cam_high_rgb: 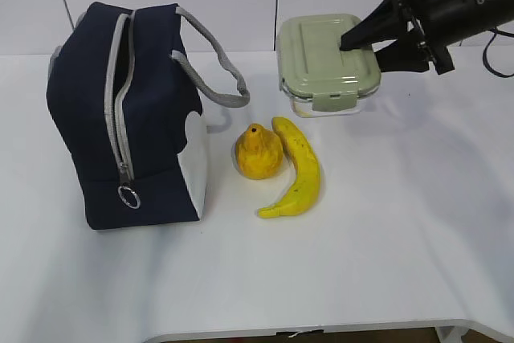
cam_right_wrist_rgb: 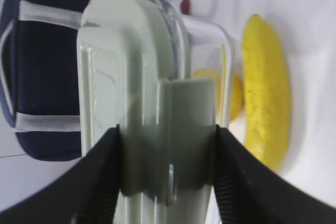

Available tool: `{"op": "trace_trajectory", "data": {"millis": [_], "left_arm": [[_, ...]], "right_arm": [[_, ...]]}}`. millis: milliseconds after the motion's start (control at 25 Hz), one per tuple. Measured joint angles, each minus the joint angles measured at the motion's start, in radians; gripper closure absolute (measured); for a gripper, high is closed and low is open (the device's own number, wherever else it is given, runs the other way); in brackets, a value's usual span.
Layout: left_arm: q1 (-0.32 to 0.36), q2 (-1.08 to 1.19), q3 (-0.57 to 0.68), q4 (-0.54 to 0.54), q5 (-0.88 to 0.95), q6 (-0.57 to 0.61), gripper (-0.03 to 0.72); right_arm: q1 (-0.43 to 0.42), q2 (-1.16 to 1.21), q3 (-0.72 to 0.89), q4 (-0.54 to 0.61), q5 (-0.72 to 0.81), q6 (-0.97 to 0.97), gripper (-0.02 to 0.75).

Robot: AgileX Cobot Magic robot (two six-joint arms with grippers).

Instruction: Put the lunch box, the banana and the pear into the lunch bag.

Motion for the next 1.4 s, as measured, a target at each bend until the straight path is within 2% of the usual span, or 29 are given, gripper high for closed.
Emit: {"op": "trace_trajectory", "data": {"millis": [440, 840, 1120, 1400], "left_arm": [[0.000, 0.370, -0.178, -0.179, -0.099, 0.121, 0.449], [0.000, 0.665, -0.297, -0.409, -0.209, 0.338, 0.447], [0.000, 0.765, -0.343, -0.507, -0.228, 0.400, 0.349], [0.000, 0.848, -0.348, -0.577, -0.222, 0.453, 0.333]], "right_arm": [[0.083, -0.002, -0.099, 0.060, 0.008, 0.023, 0.344], [0.184, -0.002, -0.132, 0.125, 0.019, 0.028, 0.344], [0.210, -0.002, -0.132, 0.163, 0.019, 0.028, 0.344], [0.236, -0.002, -0.132, 0.189, 0.019, 0.028, 0.344]]}}
